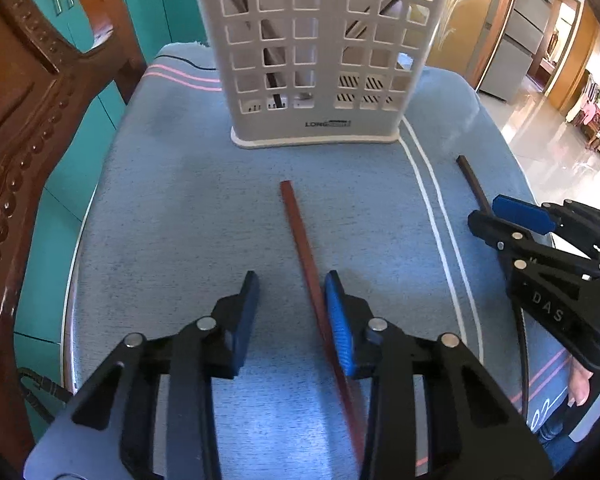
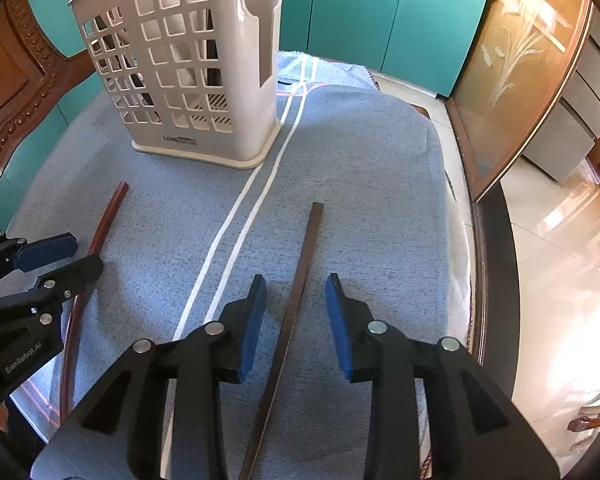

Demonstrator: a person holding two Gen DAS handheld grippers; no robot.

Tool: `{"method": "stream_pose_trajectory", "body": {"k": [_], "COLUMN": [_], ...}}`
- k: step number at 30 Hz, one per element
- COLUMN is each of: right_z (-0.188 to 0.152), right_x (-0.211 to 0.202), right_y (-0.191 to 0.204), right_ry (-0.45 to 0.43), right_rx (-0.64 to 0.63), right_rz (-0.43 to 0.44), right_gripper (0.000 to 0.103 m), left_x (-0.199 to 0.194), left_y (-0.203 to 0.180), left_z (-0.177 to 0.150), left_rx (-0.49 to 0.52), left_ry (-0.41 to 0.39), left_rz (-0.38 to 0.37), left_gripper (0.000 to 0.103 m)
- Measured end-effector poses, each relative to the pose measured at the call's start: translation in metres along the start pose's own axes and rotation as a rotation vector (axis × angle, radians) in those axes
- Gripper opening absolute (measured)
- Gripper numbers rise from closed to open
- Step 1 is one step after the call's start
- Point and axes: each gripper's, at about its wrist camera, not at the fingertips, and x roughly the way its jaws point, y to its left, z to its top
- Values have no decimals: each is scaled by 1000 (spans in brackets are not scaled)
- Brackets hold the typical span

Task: Organize utensils
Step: 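Close the left tool on a red-brown chopstick while the right tool closes on a dark chopstick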

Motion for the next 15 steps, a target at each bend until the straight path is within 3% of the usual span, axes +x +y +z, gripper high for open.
{"method": "stream_pose_trajectory", "body": {"k": [9,15], "right_z": [-6,-7], "right_x": [-5,-7], "right_y": [11,9], "right_ry": [-13,-10], "right_rx": [-32,-22], "right_rz": [-22,-3], "right_gripper": [33,30], "left_x": [-3,0], "left_y": [6,4], "left_z": [0,3], "left_rx": [5,-2], "left_ry": [-3,-8], "left_rz": [24,30], "left_gripper": [49,51]}}
